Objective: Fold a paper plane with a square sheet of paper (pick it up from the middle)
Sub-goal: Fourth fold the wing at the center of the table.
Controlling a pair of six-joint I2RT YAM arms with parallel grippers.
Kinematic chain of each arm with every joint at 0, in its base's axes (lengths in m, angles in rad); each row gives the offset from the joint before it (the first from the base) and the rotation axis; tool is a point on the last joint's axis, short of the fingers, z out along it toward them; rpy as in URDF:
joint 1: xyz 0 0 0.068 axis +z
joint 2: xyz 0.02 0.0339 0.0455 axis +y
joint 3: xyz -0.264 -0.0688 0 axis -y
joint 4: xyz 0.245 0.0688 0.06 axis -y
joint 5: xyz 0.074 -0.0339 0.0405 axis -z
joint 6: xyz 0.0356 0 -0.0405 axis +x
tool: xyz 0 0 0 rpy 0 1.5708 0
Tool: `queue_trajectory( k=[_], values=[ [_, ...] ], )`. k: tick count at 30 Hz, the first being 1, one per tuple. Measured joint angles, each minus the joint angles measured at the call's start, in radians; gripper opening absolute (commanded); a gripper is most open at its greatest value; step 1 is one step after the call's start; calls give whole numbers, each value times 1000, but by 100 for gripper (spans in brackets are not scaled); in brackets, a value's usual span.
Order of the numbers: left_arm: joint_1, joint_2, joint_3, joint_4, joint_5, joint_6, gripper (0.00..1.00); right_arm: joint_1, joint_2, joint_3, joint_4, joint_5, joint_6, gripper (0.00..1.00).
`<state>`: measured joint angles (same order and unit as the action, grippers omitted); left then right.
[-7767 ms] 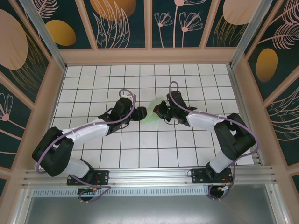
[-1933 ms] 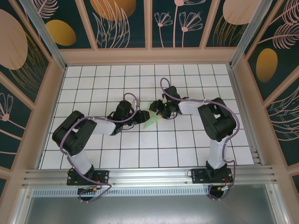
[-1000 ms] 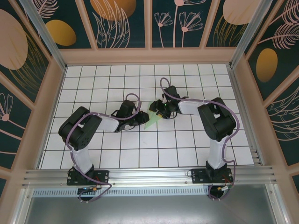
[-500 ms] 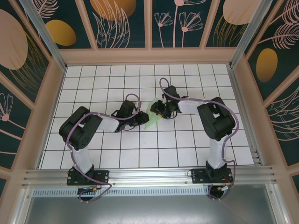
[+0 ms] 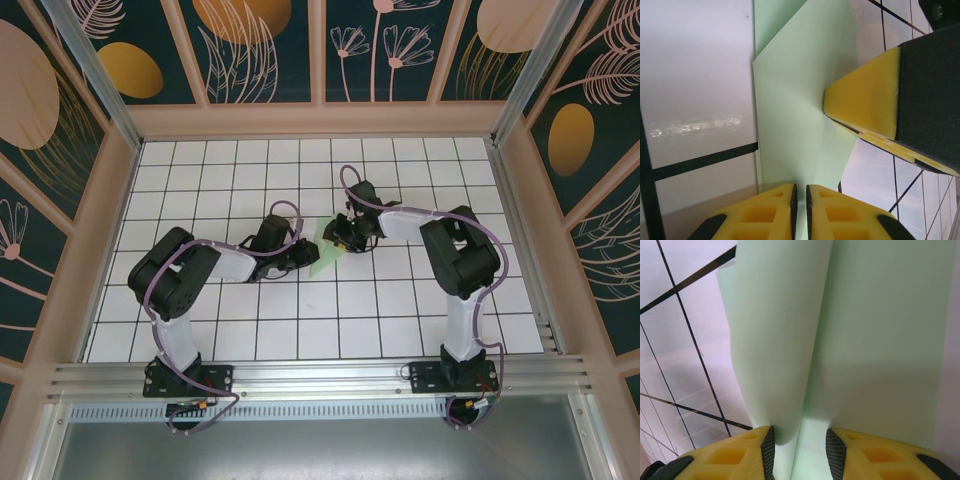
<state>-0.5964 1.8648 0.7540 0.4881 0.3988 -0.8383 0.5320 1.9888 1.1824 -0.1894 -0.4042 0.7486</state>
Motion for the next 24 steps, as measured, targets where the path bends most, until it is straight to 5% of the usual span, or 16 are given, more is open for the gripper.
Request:
queue_trajectory(
  k=[24],
  values=[
    [0, 3, 10, -20, -14, 0, 15, 5, 22, 35, -44, 13, -12, 40]
  ],
)
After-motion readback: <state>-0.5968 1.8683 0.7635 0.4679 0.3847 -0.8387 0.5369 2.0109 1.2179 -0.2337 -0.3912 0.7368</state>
